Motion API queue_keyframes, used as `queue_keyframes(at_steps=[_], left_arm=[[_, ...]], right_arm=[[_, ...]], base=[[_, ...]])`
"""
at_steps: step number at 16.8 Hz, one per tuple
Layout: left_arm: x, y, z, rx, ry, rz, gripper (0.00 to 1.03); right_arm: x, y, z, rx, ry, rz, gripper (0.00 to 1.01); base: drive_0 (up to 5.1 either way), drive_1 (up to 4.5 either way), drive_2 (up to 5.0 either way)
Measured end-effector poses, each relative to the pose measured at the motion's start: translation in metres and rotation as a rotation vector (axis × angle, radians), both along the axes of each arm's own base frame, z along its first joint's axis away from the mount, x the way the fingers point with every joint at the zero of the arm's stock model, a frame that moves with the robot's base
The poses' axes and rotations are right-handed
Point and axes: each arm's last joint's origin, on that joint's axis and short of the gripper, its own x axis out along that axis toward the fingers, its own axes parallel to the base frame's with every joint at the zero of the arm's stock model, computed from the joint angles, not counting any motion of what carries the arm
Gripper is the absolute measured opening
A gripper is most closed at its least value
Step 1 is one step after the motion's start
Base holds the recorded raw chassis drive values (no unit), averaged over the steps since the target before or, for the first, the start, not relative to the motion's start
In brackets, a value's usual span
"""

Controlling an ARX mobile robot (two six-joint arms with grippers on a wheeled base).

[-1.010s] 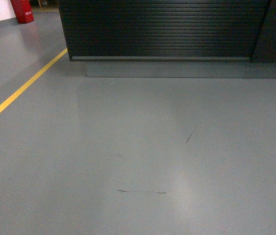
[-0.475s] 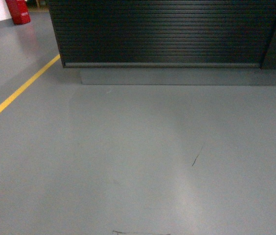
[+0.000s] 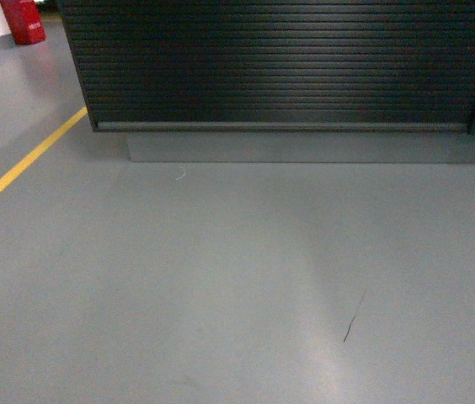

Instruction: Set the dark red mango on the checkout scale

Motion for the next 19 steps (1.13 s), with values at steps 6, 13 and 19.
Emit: queue_keyframes(at_steps=[6, 13, 19], left_arm=[[0.0, 0.0, -0.0001, 0.0, 0.001, 0.0, 0.98], [0.0, 0.0, 0.0001, 0.0, -0.001, 0.0, 0.98], [0.0, 0.0, 0.0, 0.0, 0.0, 0.0, 0.98]], right_arm=[[0.0, 0.0, 0.0004, 0.0, -0.004, 0.0, 0.98], [0.0, 0.0, 0.0002, 0.0, -0.002, 0.0, 0.98], [0.0, 0.0, -0.0001, 0.0, 0.001, 0.0, 0.98]], base=[[0.1, 4.08, -4.0], [0.0, 4.07, -4.0], [0.0, 4.0, -4.1]])
